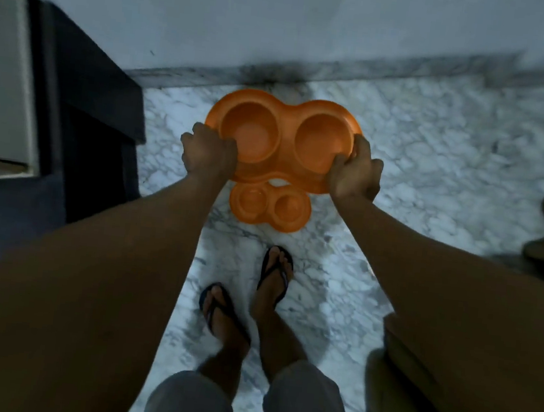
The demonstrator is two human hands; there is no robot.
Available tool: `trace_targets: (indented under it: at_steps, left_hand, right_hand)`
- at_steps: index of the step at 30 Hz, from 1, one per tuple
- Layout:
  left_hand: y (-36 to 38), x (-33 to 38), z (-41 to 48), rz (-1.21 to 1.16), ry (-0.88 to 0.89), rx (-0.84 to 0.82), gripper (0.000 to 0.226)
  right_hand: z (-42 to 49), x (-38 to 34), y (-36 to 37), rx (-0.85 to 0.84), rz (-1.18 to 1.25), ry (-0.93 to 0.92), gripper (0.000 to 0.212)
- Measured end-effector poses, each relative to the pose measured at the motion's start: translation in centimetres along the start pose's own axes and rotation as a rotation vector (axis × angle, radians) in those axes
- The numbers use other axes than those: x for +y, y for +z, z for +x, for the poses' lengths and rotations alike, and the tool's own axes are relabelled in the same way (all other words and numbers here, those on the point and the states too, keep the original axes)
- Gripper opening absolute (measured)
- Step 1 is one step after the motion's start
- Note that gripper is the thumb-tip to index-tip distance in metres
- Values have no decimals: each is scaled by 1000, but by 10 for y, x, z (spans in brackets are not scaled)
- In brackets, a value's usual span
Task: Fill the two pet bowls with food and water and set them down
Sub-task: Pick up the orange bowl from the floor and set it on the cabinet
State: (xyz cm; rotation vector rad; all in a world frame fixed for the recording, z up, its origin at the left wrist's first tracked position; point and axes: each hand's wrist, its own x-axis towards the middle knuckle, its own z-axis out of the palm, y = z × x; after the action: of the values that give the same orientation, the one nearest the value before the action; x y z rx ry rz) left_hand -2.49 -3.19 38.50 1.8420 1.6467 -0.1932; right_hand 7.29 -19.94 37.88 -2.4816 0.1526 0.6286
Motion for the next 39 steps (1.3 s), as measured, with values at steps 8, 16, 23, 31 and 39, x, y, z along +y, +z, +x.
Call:
trace_targets:
  at_steps: [8, 16, 23, 31, 39]
  left_hand:
    - [-113, -19, -100, -119, 39, 63, 55]
    - [-257, -115, -228, -302, 140, 227, 56]
    - [-396, -206, -315, -440, 67, 387, 49]
    - [-551, -306, -350, -515, -74, 635, 49]
    - [-654, -363, -315, -584, -177, 765, 45]
  right_hand:
    - [-111, -37, -87, 50, 44, -133, 47]
    - [-293, -55, -143, 92, 99, -342, 47]
    - [-441, -118, -156, 27, 150, -552, 46]
    - [-589, -229, -117, -109, 181, -830, 47]
    - [-661, -344, -40, -189, 152, -1008, 47]
